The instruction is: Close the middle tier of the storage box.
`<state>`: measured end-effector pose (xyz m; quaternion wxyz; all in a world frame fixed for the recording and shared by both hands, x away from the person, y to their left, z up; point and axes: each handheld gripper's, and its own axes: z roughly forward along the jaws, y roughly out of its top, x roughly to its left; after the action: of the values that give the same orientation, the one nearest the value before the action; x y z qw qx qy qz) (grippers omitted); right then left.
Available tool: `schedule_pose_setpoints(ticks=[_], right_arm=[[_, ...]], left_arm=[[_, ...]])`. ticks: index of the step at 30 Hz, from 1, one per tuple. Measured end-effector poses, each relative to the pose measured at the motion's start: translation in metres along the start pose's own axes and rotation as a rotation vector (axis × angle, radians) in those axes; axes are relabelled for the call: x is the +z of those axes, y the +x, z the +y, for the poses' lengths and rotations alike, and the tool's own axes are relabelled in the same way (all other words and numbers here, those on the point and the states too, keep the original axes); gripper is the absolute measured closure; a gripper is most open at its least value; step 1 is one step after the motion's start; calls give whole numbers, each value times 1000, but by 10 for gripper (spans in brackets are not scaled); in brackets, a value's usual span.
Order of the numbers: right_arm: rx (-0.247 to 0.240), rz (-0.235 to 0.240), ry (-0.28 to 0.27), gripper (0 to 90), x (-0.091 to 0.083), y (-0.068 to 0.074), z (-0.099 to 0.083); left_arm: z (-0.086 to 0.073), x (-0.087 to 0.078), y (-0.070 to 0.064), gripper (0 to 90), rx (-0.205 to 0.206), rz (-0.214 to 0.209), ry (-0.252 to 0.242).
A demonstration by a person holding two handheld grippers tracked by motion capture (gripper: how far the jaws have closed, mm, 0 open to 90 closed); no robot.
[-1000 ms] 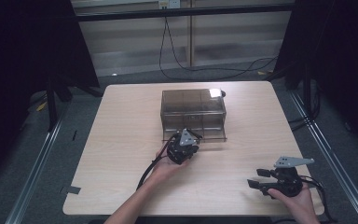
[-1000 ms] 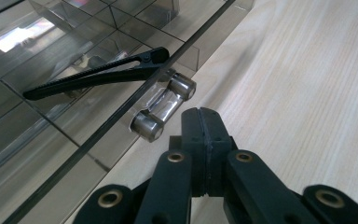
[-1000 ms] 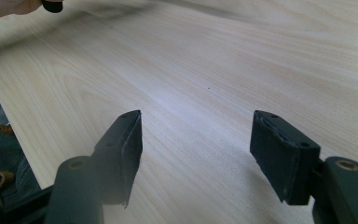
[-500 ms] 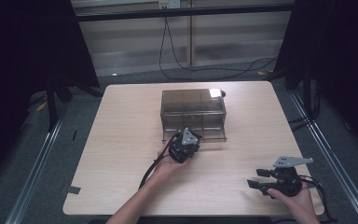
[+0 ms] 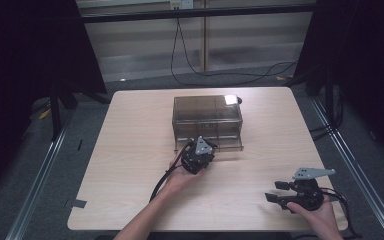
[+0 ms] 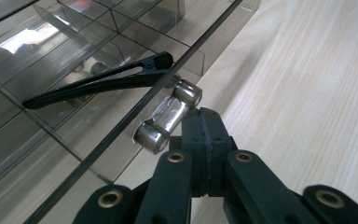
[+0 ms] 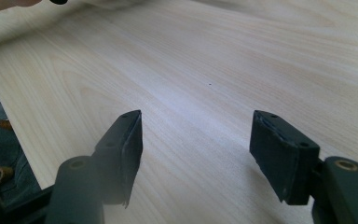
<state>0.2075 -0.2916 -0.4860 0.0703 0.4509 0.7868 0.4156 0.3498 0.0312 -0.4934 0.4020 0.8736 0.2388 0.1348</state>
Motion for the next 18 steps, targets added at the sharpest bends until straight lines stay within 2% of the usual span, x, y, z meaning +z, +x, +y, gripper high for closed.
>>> schedule_pose_setpoints(ticks=[6,7,9,11,18], right_arm=[[-1,4,-1,352,1,0,0],[-1,5,-1,352,1,0,0],[0,3,0,352,0,0,0],[0,7,-1,352,0,0,0],[1,8,2,352,1,0,0]], left_arm=[[4,-2,3,900,8,12,8],[4,-1,3,900,3,10,-11],[7,-3,4,900,14,14,-4],[9,-4,5,900,10,5,-12],[10,-4,6,900,7,15,-13]])
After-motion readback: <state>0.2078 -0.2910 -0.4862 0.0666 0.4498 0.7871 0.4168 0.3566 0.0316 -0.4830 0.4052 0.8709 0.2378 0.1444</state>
